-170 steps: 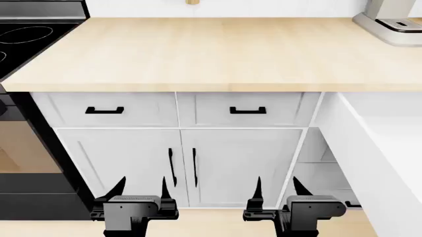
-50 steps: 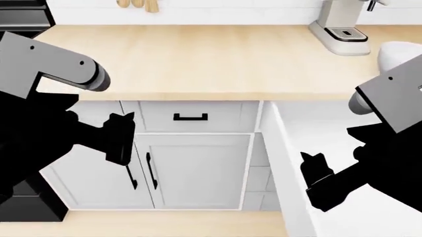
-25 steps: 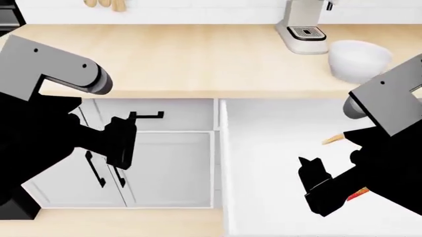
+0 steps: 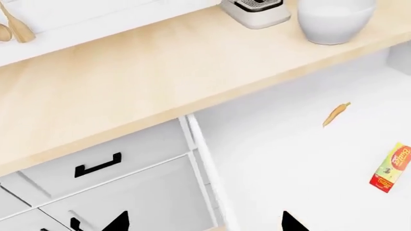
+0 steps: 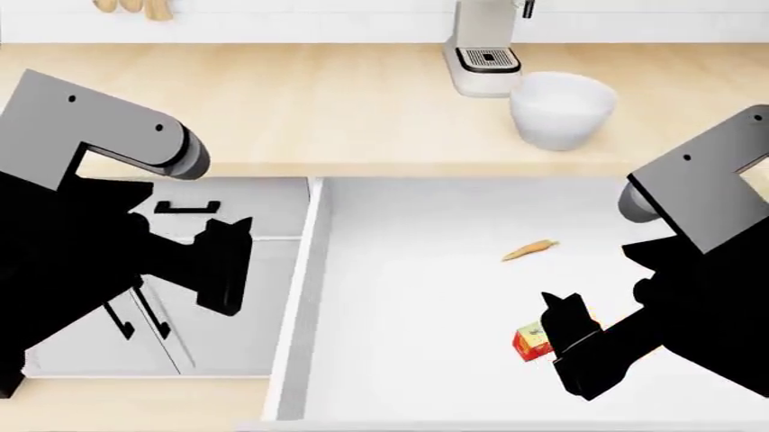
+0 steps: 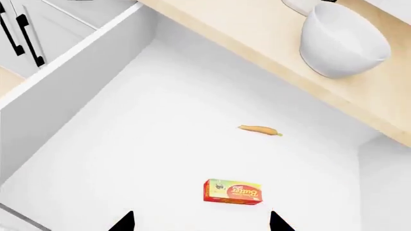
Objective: Place the bar in the bowl and close the drawer.
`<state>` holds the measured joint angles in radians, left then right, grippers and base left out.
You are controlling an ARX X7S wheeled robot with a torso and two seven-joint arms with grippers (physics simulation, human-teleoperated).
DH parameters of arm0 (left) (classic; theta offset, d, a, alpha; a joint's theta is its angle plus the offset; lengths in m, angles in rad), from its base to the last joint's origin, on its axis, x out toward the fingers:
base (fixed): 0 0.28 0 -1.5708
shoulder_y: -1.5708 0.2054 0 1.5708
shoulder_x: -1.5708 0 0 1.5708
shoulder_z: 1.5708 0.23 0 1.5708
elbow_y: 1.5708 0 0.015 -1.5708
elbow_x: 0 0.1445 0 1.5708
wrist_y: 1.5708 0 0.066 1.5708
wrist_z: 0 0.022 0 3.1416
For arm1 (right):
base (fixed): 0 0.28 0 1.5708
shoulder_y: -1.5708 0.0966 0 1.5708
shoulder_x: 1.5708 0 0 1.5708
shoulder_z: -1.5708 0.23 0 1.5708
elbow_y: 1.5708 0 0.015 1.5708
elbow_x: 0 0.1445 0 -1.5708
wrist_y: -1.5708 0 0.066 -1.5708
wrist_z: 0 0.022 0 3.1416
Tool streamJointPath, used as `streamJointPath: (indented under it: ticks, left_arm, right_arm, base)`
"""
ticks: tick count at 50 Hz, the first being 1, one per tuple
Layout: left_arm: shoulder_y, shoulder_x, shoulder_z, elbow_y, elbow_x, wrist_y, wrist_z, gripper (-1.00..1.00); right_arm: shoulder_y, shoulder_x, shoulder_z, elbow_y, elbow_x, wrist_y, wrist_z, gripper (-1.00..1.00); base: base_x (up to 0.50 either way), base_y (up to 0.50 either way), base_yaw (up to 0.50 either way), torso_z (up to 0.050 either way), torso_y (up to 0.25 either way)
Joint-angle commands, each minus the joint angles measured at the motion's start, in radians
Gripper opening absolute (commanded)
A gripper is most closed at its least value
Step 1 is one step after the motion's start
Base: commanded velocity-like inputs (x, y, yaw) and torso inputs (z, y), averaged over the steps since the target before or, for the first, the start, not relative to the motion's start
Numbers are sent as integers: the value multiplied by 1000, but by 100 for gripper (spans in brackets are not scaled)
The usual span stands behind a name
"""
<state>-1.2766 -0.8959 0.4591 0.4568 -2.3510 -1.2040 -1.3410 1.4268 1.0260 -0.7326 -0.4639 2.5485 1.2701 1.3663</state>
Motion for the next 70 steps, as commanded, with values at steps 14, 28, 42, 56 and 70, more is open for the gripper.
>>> streamJointPath:
  ticks: [14, 28, 42, 56, 70]
  left_arm:
    - [-4, -15, 14, 9, 7, 12, 19, 100]
    - [-8, -23, 21, 9, 12, 18, 30, 100]
    - [-12, -31, 28, 15, 12, 28, 35, 100]
    - [-20, -38, 36, 16, 14, 35, 41, 100]
    - [-30, -42, 45, 4, 23, 35, 51, 100]
  right_arm:
    - [8, 0, -30, -10, -22, -6, -11, 100]
    - [19, 3, -55, 1, -27, -19, -4, 100]
    - [30, 11, -65, -7, -29, -29, -10, 100]
    - [42, 16, -80, -4, -33, -28, -13, 100]
    - [211, -90, -191, 214, -6, 221, -63, 100]
  base:
    - [-3, -372, 0, 0, 0]
    - [141, -62, 0, 0, 0]
    - [500, -232, 0, 0, 0]
    - [249, -4, 0, 0, 1]
    - [0, 0, 0, 0, 0]
